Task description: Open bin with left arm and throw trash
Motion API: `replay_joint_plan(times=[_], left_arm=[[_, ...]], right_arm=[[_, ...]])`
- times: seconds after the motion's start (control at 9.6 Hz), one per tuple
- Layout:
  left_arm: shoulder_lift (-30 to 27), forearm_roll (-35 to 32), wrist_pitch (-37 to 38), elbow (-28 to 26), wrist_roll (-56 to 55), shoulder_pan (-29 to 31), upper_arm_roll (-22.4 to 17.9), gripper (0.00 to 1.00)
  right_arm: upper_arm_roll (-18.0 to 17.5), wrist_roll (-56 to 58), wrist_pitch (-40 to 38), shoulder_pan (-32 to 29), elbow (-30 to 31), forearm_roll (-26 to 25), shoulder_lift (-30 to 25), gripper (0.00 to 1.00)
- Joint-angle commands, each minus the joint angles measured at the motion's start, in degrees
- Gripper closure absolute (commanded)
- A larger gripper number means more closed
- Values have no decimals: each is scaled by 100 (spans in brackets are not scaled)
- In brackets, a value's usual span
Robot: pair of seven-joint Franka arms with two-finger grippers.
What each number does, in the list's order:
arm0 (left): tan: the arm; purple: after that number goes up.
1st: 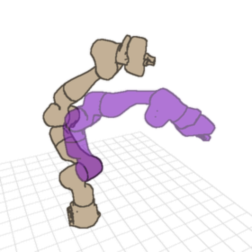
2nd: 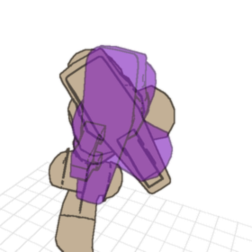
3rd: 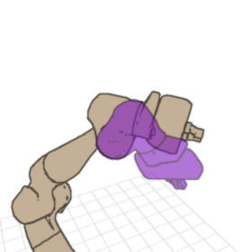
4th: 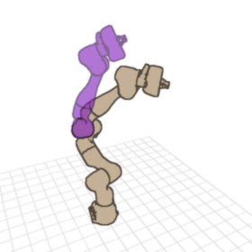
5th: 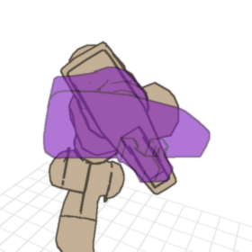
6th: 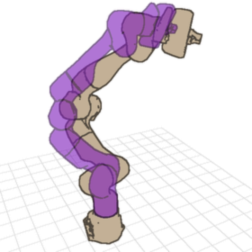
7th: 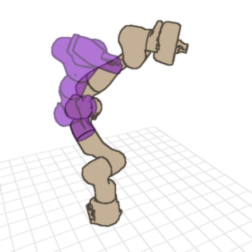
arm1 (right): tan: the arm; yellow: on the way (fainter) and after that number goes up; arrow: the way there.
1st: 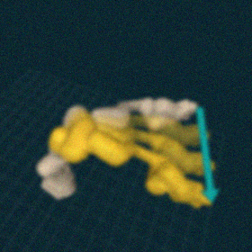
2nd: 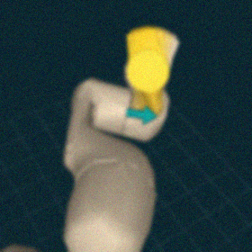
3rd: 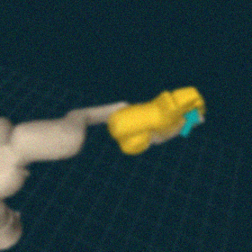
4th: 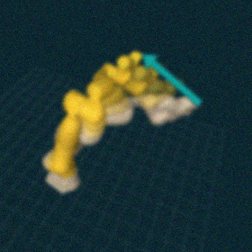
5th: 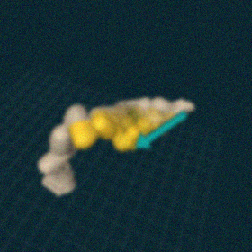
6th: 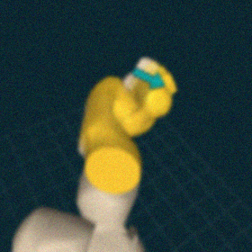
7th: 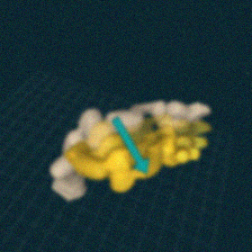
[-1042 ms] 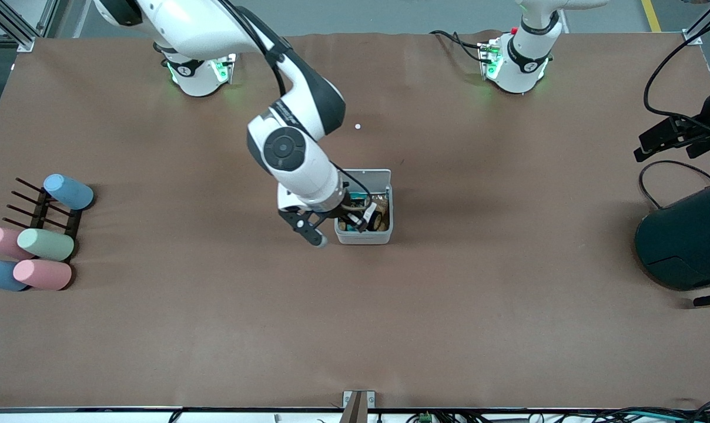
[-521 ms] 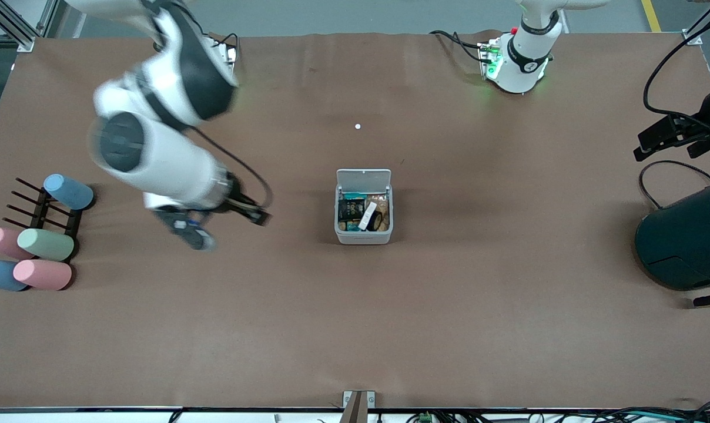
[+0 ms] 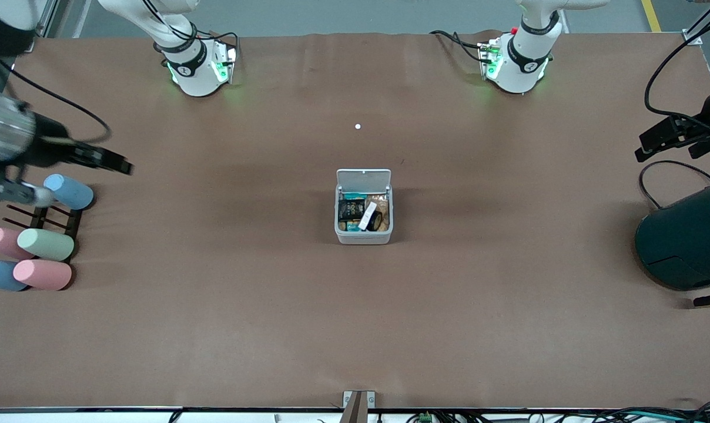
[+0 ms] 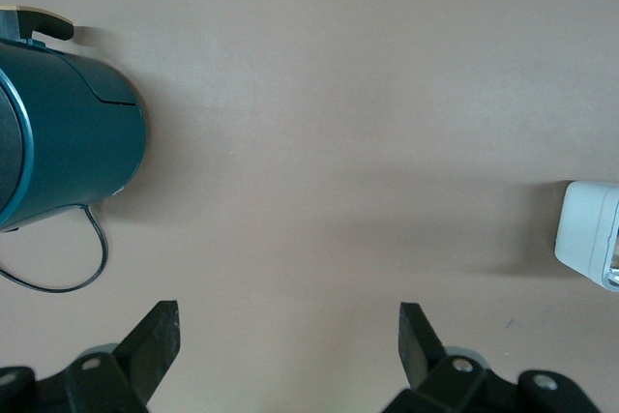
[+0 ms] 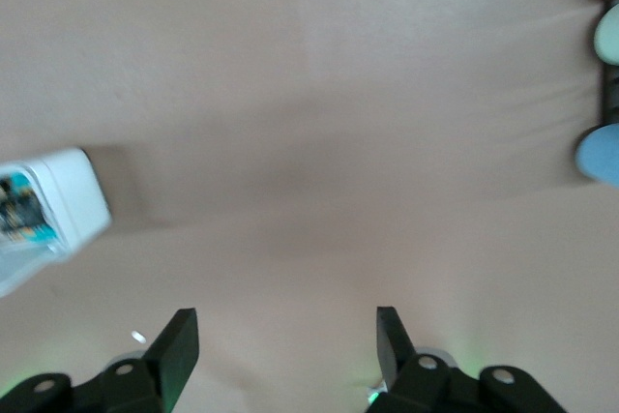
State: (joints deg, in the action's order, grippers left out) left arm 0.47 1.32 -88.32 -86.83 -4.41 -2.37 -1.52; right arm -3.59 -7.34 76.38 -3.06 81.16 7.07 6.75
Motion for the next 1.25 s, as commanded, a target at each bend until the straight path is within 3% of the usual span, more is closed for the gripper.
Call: replay_joint_plan(times=[0.0, 0.21, 0.62, 1.15], left_arm=[[85, -62, 51, 149, 79, 17, 11, 0], [111, -71, 51, 158, 89, 8, 20, 0], [120, -71, 43, 158, 89, 8, 20, 0], [111, -71, 43, 158, 98, 8, 20, 0]], right_arm=[[-116, 1257, -97, -256, 321, -354, -367, 6], [-125, 1253, -54, -266, 199, -522, -342, 1], [-160, 383, -27, -37, -109, -522, -315, 1], [-160, 374, 87, 51, 74, -531, -507, 1]])
